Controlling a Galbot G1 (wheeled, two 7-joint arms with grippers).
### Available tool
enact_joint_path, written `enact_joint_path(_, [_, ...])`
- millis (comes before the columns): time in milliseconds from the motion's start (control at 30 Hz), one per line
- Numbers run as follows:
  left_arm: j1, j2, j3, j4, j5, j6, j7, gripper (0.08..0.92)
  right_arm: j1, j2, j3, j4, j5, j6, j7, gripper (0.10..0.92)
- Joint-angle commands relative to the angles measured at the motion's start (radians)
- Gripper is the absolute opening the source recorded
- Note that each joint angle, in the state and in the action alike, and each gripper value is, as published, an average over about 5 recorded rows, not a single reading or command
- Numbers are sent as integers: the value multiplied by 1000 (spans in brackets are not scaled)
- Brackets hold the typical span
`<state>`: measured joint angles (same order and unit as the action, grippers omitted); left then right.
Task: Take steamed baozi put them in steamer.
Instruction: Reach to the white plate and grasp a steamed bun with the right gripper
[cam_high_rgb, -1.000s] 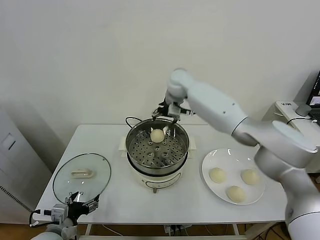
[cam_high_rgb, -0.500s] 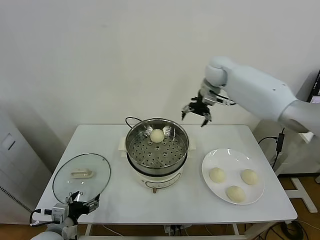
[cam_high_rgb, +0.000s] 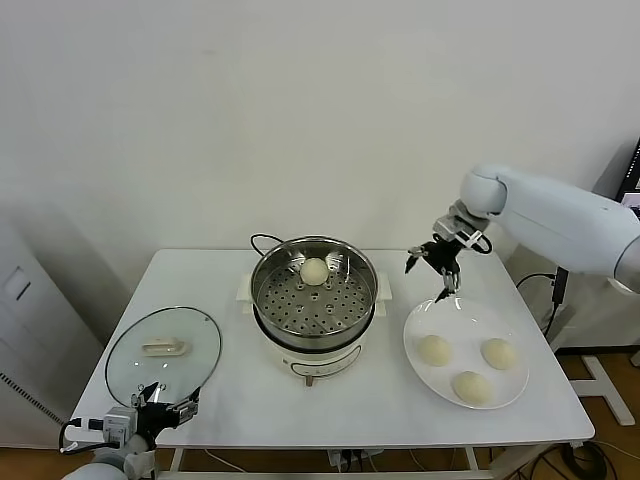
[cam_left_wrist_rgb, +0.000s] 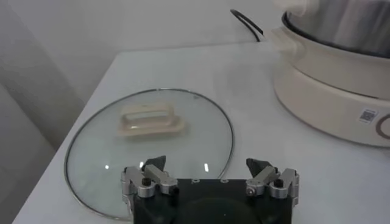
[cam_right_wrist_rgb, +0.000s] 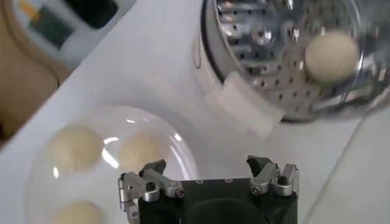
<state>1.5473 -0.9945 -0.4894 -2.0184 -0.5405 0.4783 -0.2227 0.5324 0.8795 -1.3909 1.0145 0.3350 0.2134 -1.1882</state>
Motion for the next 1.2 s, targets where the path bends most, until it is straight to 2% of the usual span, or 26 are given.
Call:
enact_joint_path(33, [1, -1, 0, -1, 0, 1, -1, 823, -60, -44, -46, 10, 75, -192, 32, 823])
enact_joint_path(933, [13, -8, -4, -9, 1, 0, -2, 823, -317, -37, 88, -35, -54, -207, 118, 815])
enact_joint_path(1033, [13, -8, -3, -8, 1, 0, -1, 823, -333, -34, 107, -44, -73, -208, 127, 783])
enact_joint_path(1200, [13, -8, 0, -7, 2, 0, -1, 823, -350, -33, 140, -52, -87, -215, 142, 657])
